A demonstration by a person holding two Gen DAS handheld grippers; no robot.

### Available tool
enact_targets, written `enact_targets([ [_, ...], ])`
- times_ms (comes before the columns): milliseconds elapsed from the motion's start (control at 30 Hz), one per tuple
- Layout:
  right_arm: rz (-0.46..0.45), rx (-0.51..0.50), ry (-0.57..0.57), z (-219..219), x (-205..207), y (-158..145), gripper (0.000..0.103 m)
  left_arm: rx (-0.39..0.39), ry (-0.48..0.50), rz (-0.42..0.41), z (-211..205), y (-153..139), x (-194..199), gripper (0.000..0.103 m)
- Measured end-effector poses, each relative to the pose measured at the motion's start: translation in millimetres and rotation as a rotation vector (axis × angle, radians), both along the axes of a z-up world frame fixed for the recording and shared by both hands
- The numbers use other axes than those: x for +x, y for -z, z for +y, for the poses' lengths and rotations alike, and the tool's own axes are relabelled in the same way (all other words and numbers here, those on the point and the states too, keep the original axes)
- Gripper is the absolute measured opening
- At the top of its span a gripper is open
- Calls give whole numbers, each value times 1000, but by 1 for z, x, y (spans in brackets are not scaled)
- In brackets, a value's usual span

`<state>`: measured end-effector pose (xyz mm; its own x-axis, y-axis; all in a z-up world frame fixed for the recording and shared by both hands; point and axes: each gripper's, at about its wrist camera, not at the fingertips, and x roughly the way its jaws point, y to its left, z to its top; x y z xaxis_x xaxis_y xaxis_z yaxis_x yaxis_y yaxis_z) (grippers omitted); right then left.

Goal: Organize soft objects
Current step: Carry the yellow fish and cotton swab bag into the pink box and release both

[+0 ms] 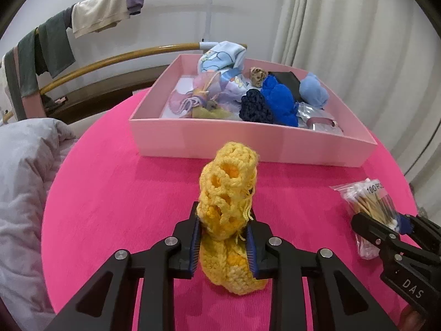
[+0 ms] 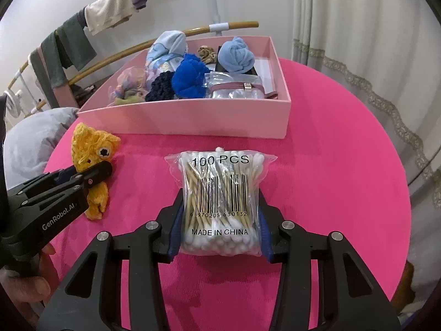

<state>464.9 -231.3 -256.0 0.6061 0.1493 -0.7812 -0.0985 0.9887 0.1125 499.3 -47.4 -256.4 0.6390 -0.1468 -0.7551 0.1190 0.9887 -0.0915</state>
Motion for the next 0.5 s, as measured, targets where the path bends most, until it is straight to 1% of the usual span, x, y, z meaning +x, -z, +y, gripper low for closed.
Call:
enact_targets([
  [233,-22,39,-29,4,-24,-13,42,11,-6,-25,6,-20,-34,24],
  [500,-65,56,-50,10,-50,-32,42,18,-23,-56,17,-45,-75,23],
])
